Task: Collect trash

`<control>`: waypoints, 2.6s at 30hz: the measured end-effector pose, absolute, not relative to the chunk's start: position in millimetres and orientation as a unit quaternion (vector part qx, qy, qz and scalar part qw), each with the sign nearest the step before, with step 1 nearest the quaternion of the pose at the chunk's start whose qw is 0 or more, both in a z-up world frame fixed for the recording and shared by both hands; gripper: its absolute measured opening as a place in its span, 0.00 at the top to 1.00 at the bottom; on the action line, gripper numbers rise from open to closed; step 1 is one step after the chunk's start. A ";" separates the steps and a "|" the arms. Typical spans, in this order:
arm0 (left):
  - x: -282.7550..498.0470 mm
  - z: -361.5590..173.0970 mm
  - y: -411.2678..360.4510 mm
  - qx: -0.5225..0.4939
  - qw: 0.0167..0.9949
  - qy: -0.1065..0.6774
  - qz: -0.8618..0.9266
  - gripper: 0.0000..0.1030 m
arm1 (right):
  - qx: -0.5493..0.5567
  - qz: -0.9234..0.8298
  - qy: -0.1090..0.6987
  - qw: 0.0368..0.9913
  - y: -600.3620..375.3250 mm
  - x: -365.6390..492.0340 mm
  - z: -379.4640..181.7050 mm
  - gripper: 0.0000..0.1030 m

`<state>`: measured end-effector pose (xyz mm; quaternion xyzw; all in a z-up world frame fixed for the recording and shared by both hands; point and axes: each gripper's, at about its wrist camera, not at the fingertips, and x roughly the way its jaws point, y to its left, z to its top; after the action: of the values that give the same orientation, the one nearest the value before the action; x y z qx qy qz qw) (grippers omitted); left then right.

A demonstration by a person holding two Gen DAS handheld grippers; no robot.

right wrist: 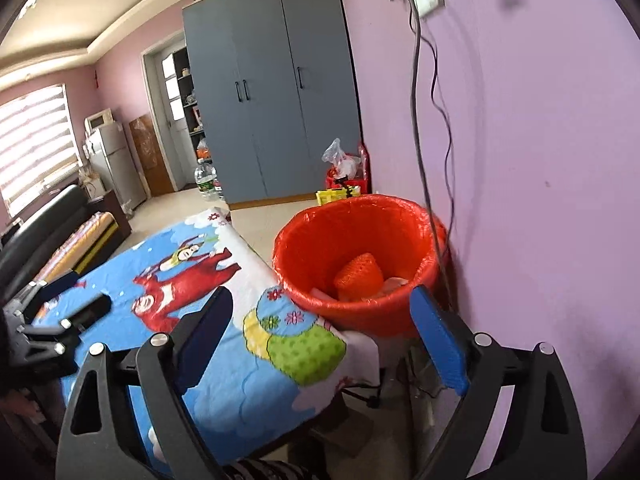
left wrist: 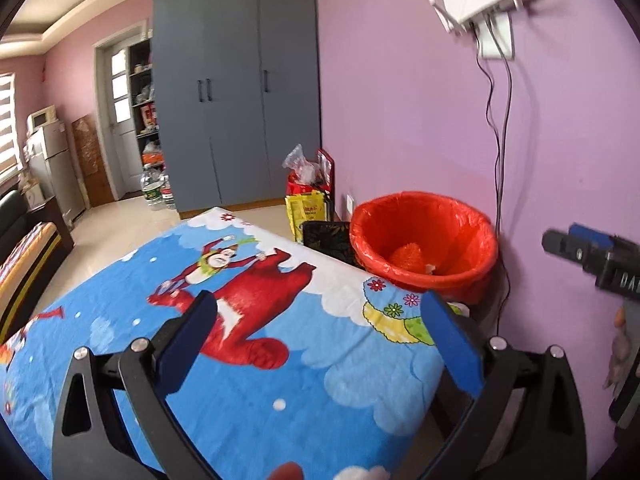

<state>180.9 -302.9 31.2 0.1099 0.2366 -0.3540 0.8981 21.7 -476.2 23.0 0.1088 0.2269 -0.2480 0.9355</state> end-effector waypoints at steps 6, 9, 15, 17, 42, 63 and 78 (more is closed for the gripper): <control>156.6 57.8 -279.8 0.087 0.908 0.204 -0.356 0.04 | 0.078 -0.267 0.227 0.934 -442.4 2.4 36.3 0.17; 146.8 66.1 -272.5 0.083 0.909 0.190 -0.362 0.04 | 0.056 -0.276 0.217 0.935 -425.5 -6.7 48.0 0.17; 128.5 75.1 -262.6 0.086 0.913 0.167 -0.362 0.04 | 0.039 -0.286 0.194 0.938 -413.4 -16.6 68.4 0.17; 125.9 77.9 -257.5 0.077 0.913 0.168 -0.364 0.04 | 0.029 -0.284 0.188 0.940 -409.5 -19.4 71.1 0.17; 113.9 81.6 -261.8 0.071 0.910 0.173 -0.369 0.04 | 0.013 -0.273 0.165 0.948 -405.1 -38.6 74.2 0.17; 107.1 84.6 -265.7 0.072 0.908 0.170 -0.377 0.04 | 0.009 -0.268 0.157 0.951 -401.3 -42.2 74.8 0.17; 104.6 84.4 -266.0 0.072 0.908 0.169 -0.376 0.04 | 0.015 -0.269 0.158 0.950 -405.8 -43.5 72.9 0.17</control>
<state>104.6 -266.0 84.4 0.0725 0.1687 -0.3759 0.9083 -43.5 -405.8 72.9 0.0149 0.1583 -0.2690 0.9499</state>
